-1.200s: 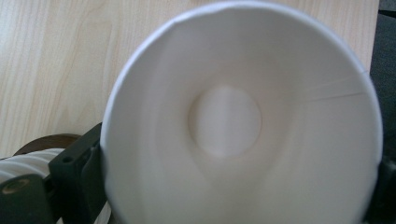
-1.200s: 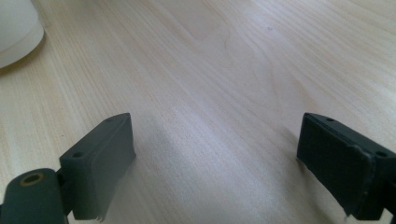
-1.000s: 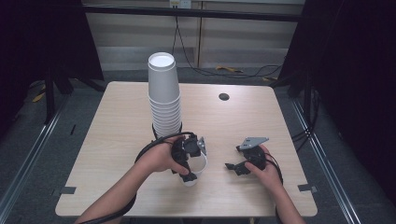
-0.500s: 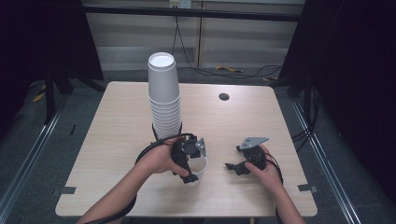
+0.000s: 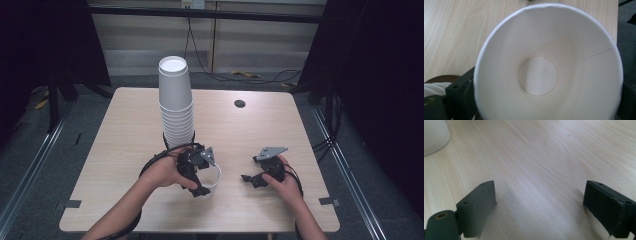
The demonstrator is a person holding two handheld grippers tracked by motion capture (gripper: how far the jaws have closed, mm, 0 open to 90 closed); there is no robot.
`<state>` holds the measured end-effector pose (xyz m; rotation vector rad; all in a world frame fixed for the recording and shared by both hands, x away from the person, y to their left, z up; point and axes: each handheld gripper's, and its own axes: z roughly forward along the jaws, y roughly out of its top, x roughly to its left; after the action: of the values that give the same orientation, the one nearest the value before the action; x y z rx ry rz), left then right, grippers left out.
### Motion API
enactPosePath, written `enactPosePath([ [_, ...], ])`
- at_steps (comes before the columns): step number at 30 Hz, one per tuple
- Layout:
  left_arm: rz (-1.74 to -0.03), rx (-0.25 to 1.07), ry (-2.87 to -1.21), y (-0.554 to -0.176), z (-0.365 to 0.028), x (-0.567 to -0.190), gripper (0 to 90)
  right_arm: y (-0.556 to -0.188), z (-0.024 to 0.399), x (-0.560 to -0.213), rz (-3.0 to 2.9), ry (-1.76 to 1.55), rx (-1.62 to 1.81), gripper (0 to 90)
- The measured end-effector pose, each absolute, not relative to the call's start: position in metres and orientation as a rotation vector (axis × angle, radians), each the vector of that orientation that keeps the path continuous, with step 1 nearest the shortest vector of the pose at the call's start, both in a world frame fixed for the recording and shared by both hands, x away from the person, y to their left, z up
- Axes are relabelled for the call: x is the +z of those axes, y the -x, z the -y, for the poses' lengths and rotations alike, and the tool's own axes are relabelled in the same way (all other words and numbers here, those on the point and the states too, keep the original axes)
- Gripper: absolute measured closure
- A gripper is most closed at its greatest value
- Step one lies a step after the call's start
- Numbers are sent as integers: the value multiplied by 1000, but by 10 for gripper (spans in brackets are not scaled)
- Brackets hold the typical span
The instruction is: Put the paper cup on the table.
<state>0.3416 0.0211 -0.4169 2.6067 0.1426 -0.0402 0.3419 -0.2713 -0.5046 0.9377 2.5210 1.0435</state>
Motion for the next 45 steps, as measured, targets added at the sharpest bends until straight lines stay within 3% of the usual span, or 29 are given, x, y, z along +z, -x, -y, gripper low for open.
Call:
enactPosePath([
  [25,-230,-49,-2567,-339,-53,-420,51,-342,271,-505,-2521,-938,1043,105],
  [45,-277,-63,-2579,-339,-75,-420,153,-342,271,-505,-2521,-938,1043,105],
])
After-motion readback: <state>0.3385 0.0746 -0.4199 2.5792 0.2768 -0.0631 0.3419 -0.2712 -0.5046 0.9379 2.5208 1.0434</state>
